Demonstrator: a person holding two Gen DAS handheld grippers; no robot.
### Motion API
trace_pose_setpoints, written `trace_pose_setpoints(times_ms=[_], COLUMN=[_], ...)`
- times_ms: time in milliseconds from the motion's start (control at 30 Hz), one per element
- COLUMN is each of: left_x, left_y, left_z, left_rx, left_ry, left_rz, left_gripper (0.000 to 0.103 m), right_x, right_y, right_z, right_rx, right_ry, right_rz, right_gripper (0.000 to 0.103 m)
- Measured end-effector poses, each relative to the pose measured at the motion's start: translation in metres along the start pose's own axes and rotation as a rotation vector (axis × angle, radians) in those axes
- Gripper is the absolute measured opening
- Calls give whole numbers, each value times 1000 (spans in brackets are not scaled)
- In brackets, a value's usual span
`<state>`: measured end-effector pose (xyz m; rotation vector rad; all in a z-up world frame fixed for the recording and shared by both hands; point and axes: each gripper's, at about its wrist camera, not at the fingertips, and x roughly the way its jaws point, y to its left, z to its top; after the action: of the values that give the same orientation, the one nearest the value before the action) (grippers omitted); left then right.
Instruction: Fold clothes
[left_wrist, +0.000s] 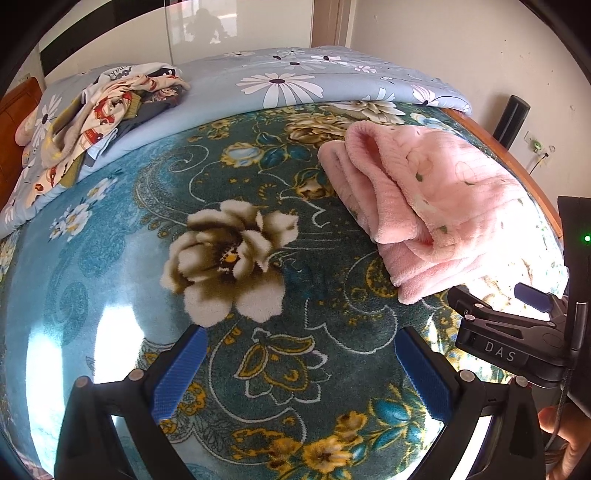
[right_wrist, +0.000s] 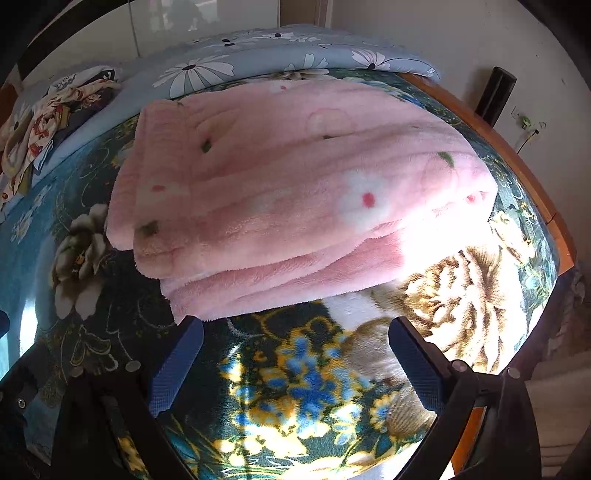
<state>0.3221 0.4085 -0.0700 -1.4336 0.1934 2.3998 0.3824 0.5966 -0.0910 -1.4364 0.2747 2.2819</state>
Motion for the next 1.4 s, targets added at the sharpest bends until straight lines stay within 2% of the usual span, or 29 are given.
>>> trace_pose_setpoints(times_ms=[433,1400], left_x=[4,6], left_y=[-8,-13], left_z=[-7,-10], left_rx=[31,41], left_ry=[6,36], left_rz=[10,4], left_gripper=[103,103], right_x=[-5,1], right_y=[3,7], right_z=[-12,-13], right_rx=[-31,-35], right_ry=[-11,6], right_rz=[-13,-7], right_gripper=[101,101])
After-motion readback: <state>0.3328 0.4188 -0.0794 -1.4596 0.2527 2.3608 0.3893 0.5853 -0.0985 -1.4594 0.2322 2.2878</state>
